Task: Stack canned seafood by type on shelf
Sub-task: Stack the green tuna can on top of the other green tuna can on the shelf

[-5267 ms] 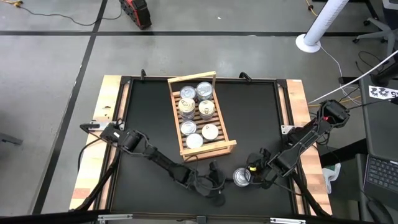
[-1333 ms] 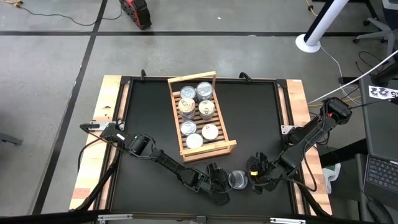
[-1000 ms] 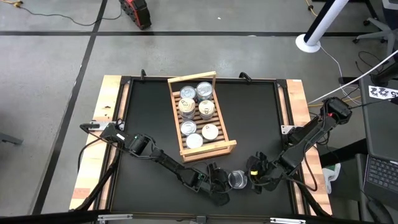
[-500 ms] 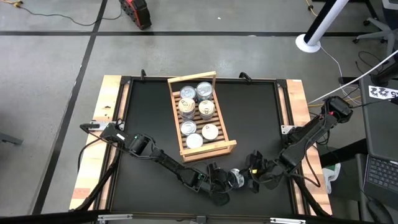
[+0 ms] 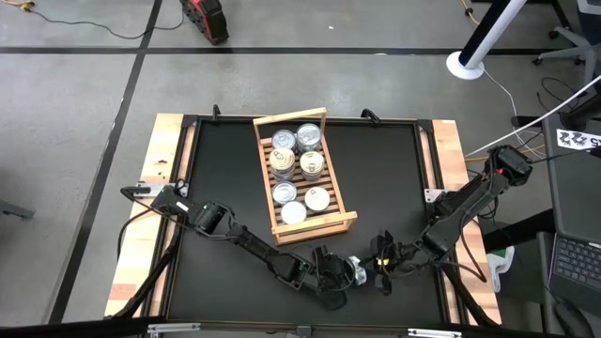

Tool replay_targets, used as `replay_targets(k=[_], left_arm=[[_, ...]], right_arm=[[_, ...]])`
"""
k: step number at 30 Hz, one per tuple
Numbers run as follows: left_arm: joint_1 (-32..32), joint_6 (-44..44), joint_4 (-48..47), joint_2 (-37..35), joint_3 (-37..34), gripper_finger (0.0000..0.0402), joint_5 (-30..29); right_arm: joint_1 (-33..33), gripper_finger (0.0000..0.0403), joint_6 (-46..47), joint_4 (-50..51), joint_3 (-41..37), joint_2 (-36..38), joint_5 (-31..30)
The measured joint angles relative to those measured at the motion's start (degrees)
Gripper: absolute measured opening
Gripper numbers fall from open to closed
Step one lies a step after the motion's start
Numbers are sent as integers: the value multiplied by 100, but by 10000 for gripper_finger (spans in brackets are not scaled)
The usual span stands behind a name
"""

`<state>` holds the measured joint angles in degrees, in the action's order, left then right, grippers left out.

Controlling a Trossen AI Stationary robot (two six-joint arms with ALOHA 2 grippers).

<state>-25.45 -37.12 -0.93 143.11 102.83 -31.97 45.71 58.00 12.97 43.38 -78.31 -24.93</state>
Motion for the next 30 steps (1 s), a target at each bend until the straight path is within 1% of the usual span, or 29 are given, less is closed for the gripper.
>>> replay_targets(k=[7,10,13,16,21,26,30], left_arm=[[33,2,2,0,0,0,15],[71,-41,35,2,0,0,53],[163,-66,214,22,2,0,21],[251,-72,300,22,2,0,10],[256,-85,359,22,2,0,339],[282,-175,332,22,2,0,402],[254,13,324,-18,2,0,445]], right_arm=[[2,5,-7,-76,0,-143,-106],[0,5,-210,-301,-7,-147,-121],[0,5,-450,-435,-46,-199,0],[-24,5,-472,-552,-13,-231,-53],[-39,5,-446,-503,-31,-426,48],[-39,5,-441,-396,-28,-448,28],[-39,5,-448,-384,-24,-448,7]])
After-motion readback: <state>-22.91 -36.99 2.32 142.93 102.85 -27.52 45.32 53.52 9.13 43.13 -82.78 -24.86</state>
